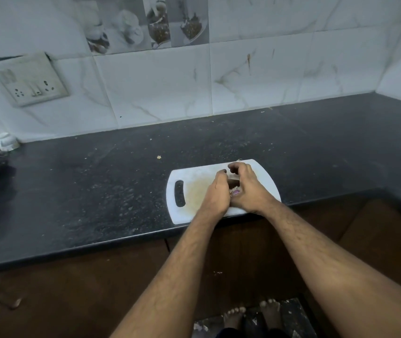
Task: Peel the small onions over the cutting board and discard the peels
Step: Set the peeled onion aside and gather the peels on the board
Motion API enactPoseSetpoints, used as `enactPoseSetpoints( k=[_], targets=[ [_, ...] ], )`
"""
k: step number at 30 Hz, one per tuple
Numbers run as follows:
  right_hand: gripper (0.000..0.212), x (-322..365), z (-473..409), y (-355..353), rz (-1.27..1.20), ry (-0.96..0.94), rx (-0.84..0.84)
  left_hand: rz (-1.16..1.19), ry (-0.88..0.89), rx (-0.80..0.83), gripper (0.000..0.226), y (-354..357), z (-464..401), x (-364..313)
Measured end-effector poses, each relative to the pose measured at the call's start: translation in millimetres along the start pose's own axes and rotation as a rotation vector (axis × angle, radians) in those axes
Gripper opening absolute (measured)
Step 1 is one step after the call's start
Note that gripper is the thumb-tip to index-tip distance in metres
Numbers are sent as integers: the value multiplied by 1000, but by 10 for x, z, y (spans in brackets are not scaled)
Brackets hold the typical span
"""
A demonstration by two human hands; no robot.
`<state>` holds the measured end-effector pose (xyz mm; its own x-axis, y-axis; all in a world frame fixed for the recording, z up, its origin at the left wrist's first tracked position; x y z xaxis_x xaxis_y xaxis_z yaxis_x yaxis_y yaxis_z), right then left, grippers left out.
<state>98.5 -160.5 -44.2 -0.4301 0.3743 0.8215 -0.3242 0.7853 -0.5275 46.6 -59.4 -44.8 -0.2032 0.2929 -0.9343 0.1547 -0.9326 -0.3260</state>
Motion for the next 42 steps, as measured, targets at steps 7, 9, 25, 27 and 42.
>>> enactPoseSetpoints(
  k=[7, 9, 25, 27, 42],
  targets=[
    [69, 25, 35, -36, -97, 5, -33, 157, -11, -184, 45, -305, 95, -12],
    [37, 22, 75, -150, -187, -4, -238, 23, 82, -335, 55, -466, 115, 9],
    [43, 236, 59, 172, -133, 88, 102, -86, 116, -357, 69, -395, -25, 161],
    [34, 196, 55, -10, -274, 105, -210, -64, 122, -351, 71, -411, -36, 186],
    [45, 375, -98, 595, 25, 202, -103, 89, 133, -327, 72, -488, -111, 254]
  ],
)
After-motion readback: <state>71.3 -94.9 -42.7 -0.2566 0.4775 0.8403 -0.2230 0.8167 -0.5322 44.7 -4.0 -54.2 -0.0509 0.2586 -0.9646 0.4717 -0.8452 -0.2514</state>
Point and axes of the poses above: each hand's wrist, its own z-axis away from the middle knuckle, its own y-axis out of the palm, x = y × z, the point moved 5 cm from there along -z, towards the middle knuckle, and after that the axes turned 11 degrees about -z, right-handed, at the moved point
